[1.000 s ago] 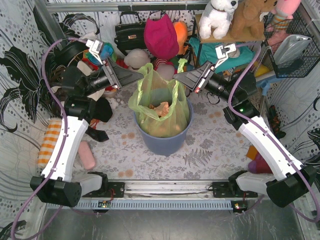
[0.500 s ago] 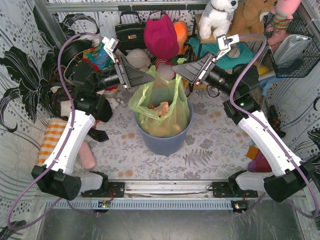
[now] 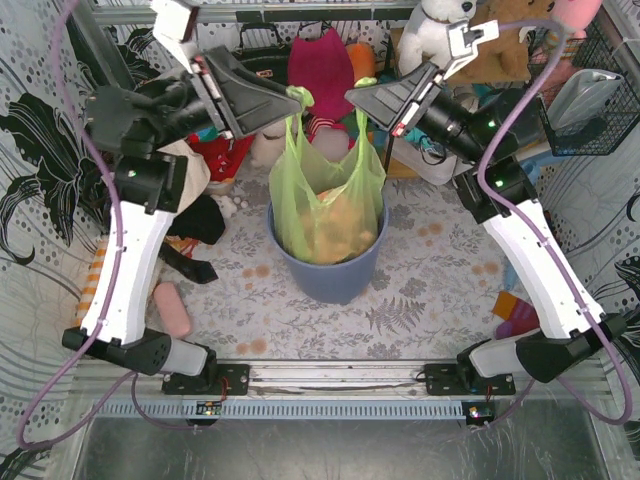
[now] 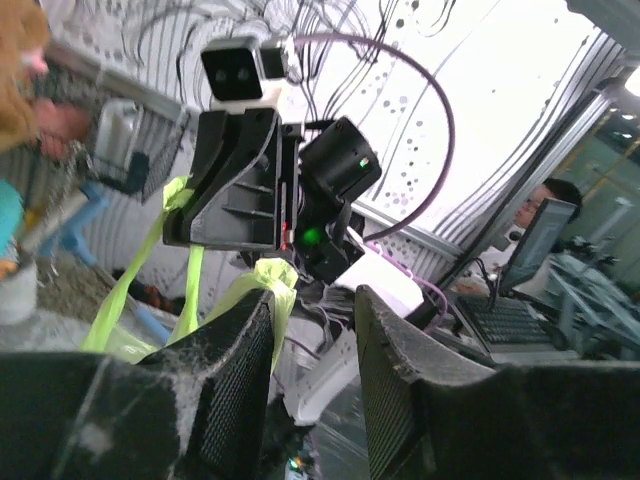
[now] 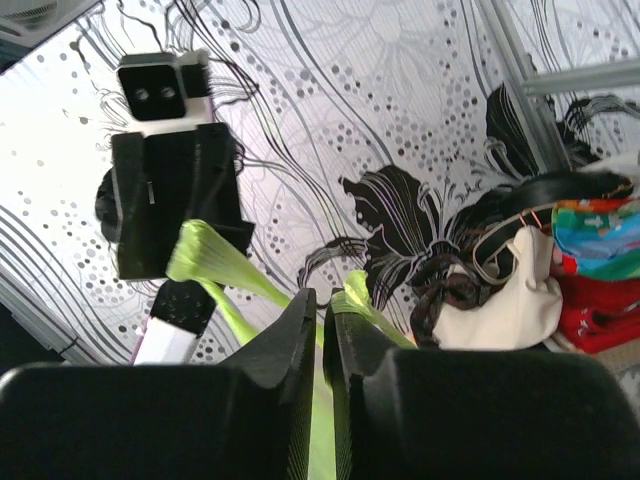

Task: Tie the trash bag

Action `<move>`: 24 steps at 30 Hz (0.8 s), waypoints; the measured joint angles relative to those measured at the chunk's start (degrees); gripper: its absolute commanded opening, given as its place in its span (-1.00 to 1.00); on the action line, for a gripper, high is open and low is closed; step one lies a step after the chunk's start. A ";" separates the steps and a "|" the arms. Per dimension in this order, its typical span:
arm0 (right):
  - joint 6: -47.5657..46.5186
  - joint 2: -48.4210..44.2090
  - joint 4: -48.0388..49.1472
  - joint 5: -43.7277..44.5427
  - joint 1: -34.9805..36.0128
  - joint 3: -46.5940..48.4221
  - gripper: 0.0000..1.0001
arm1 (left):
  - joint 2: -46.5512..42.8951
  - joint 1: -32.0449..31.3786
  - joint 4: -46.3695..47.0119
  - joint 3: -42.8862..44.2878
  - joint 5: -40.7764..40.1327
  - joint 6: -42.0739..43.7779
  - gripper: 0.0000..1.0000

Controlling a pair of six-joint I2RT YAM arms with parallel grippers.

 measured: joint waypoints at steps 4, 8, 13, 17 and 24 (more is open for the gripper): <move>-1.68 -1.01 -1.77 1.97 0.00 2.75 -0.82 | -3.37 0.26 -7.63 4.85 -6.08 6.60 -0.10; -2.73 -4.83 -2.58 3.93 0.00 -0.70 -0.78 | -11.21 0.28 -10.71 -2.47 -13.75 10.54 -0.09; -2.67 -10.03 -2.34 5.77 0.00 -11.30 -0.82 | -18.32 0.26 -9.03 -17.09 -19.39 11.08 -0.20; -2.47 -8.87 -2.71 6.34 0.00 -12.68 -1.00 | -17.35 0.28 -7.98 -22.27 -20.55 9.66 -0.72; -3.02 -4.79 -3.89 7.52 0.00 -2.69 -1.00 | -8.00 0.50 -17.64 -4.44 -22.40 14.43 -0.96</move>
